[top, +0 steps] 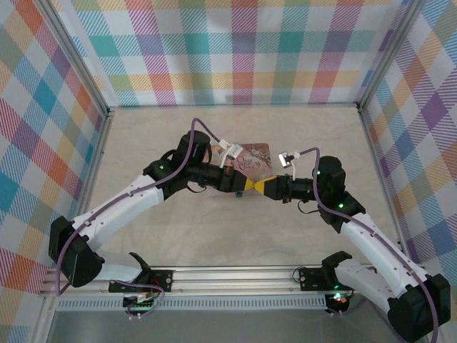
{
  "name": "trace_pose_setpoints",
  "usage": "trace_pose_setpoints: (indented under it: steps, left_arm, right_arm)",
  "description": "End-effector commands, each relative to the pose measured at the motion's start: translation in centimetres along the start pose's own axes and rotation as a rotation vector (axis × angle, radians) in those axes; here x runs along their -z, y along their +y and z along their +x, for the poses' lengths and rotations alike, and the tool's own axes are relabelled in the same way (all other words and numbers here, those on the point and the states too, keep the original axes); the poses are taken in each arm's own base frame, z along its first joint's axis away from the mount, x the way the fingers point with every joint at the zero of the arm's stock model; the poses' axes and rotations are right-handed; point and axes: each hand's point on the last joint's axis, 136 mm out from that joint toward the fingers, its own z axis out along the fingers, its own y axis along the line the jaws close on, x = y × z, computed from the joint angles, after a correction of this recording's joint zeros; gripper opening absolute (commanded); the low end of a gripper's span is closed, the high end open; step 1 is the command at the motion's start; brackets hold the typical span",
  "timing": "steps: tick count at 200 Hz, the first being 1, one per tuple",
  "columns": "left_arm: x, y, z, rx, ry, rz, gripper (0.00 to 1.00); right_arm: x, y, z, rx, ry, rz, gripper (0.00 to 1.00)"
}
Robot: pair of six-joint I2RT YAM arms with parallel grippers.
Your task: Unlock the padlock with the key
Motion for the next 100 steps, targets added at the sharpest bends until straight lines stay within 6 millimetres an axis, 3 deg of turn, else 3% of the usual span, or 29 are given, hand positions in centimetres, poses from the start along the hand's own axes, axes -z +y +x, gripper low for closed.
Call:
trace_pose_setpoints:
  steps: [1,30,50,93,100]
  left_arm:
    - [0.85,-1.11,-0.45,-0.029,-0.026,0.028,0.0]
    - [0.88,-1.15,-0.46,-0.032,-0.028,0.027,0.0]
    - [0.92,-1.18,-0.54,-0.033,-0.031,0.025,0.0]
    - [1.04,-1.3,-0.89,-0.036,-0.043,0.018,0.0]
    - [1.12,-1.24,-1.15,-0.037,-0.053,0.009,0.16]
  right_arm:
    - [-0.03,0.71,0.16,0.033,0.016,-0.026,0.18]
    - [0.01,0.86,0.34,0.042,0.022,-0.035,0.11]
    - [0.09,1.03,0.43,0.05,0.026,-0.038,0.0]
    - [0.41,1.41,0.5,0.074,0.02,-0.032,0.0]
    - [0.48,1.25,0.49,0.075,0.014,-0.021,0.0]
